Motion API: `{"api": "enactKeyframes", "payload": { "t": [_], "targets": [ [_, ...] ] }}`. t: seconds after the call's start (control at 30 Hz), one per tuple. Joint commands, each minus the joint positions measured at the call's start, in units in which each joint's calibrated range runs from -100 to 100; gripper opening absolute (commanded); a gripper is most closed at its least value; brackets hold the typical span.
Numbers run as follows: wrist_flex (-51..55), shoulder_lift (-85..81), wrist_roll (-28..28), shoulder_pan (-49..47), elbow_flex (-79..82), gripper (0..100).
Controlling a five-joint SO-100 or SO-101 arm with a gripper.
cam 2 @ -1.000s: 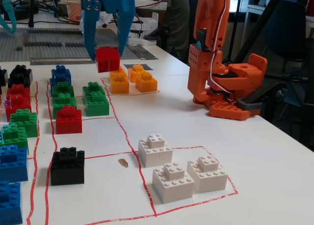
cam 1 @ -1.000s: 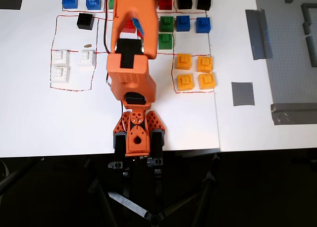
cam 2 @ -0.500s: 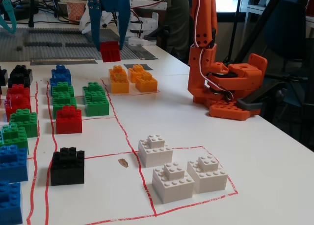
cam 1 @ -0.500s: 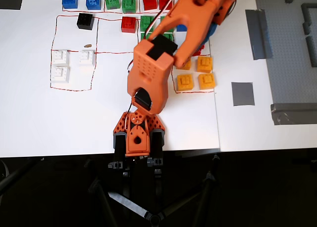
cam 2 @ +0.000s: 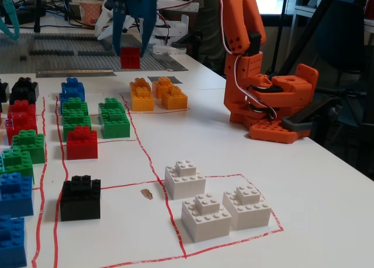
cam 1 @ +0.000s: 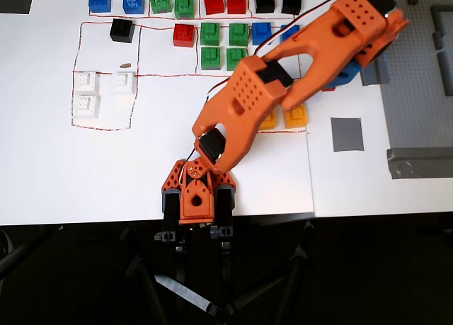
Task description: Grab the block and put it in the grey marker
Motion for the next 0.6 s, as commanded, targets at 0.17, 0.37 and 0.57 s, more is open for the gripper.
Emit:
{"api": "enactKeyframes", "payload": {
  "t": [0.17,0.37,0.57],
  "targets": [
    [-0.3,4.3,4.7,8.5,-20.1,0],
    [-0.3,10.3,7.7,14.3,-27.4,0],
    [-0.2,14.3,10.6,19.1,-32.3,0]
  ]
}}
